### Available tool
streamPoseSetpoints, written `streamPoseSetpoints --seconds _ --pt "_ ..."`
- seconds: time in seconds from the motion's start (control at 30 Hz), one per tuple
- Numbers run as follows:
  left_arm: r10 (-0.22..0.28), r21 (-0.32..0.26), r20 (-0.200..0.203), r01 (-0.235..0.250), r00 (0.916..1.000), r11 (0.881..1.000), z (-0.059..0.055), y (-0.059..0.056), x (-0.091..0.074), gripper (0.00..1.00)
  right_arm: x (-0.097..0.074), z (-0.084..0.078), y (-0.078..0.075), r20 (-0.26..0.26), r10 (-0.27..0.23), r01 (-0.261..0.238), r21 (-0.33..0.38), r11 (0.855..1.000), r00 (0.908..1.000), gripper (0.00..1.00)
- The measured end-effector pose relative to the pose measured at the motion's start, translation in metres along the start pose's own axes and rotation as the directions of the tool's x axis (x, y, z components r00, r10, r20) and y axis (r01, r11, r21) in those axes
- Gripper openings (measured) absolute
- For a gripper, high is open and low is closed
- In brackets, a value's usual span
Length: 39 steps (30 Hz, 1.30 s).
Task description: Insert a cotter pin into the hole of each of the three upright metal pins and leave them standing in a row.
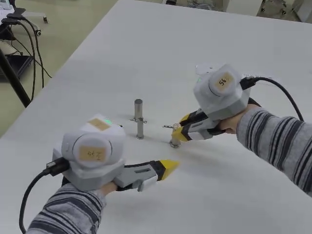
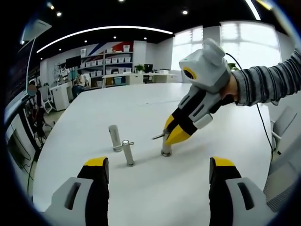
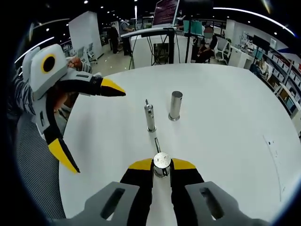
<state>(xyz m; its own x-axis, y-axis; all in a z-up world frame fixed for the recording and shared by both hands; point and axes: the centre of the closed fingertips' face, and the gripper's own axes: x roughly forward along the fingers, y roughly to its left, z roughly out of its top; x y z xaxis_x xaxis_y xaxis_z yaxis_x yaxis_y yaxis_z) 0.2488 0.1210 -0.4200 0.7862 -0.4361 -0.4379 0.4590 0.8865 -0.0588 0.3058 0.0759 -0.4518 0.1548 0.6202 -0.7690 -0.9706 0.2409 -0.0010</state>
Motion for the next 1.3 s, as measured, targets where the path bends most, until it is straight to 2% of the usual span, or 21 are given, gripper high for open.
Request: streamPoseSetpoints --seconds 0.27,0.67,0.87,0.97,1.1,1.3 --pt "-0.002 -0.004 0.009 0.002 1.0 1.0 -0.001 0.002 0.0 0.89 -0.001 0.001 0.002 0.006 0.018 -0.018 0.01 1.0 0.9998 0.08" --pt "-0.013 0.0 0.002 0.013 0.9999 1.0 -0.005 0.001 0.002 0.9 0.0 0.003 0.002 0.011 0.045 -0.044 -0.031 0.999 0.9989 0.09" --pt "-0.011 -0.001 -0.003 0.011 0.9999 1.0 -0.007 0.002 0.003 0.91 0.0 0.004 0.003 0.017 0.039 -0.039 -0.029 0.999 0.9991 0.11" --pt "-0.003 -0.002 -0.001 0.003 1.0 1.0 -0.006 0.003 0.003 0.92 -0.003 0.008 0.004 0.04 0.033 -0.032 -0.032 0.999 0.9986 0.18" --pt "0.0 -0.002 0.004 0.0 1.0 1.0 -0.004 0.005 0.002 0.94 -0.007 0.015 0.004 0.056 0.023 -0.022 -0.027 0.999 0.9981 0.22" --pt "0.002 -0.003 0.002 -0.002 1.0 1.0 -0.004 0.005 0.002 0.97 -0.008 0.044 -0.004 0.158 -0.002 -0.009 0.067 0.998 0.9874 0.23"
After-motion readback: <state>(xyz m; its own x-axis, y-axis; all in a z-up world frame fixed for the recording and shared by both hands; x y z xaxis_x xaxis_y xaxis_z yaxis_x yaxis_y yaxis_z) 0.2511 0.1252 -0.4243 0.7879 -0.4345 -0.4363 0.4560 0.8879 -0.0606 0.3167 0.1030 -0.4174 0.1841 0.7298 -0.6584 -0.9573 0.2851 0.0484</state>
